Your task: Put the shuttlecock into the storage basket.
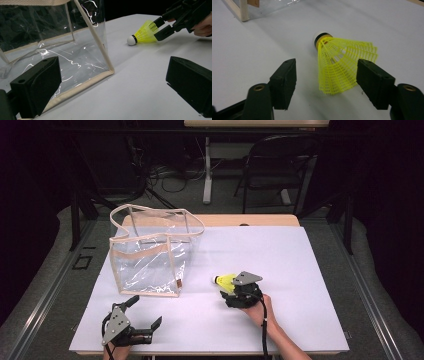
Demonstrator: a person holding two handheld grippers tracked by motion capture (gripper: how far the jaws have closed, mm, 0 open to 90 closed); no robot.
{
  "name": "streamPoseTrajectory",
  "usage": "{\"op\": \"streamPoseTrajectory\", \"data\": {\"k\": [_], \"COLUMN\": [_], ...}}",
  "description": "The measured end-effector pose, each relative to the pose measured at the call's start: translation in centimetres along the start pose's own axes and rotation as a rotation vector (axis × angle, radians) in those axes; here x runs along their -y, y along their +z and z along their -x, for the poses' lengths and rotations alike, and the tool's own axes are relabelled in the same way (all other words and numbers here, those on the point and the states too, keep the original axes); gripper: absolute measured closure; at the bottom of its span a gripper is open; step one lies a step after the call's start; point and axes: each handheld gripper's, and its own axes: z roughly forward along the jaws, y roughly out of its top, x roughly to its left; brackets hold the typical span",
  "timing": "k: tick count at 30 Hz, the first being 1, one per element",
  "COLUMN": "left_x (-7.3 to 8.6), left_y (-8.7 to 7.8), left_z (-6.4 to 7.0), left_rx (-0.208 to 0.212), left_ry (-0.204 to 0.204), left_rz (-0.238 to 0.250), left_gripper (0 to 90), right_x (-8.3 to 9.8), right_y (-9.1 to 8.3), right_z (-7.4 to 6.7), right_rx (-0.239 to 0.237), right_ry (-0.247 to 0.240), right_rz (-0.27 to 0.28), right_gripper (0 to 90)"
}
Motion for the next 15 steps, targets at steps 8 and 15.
{"op": "streamPoseTrajectory", "data": {"k": [8,15], "left_x": [0.00,-0.01], "left_y": [0.03,0.01], "left_z": [0.00,0.01], "left_rx": [-0.001,0.000], "left_ry": [0.004,0.004], "left_rz": [-0.003,-0.003], "left_gripper": [0.0,0.1], "right_x": [0.08,0.07], "right_y": [0.27,0.31], "right_z": [-0.01,-0.20], "right_rx": [-0.021,-0.020], "right_ry": [-0.009,-0.036], "right_rz": [-0.007,-0.028], "right_gripper": [56.7,71.6]}}
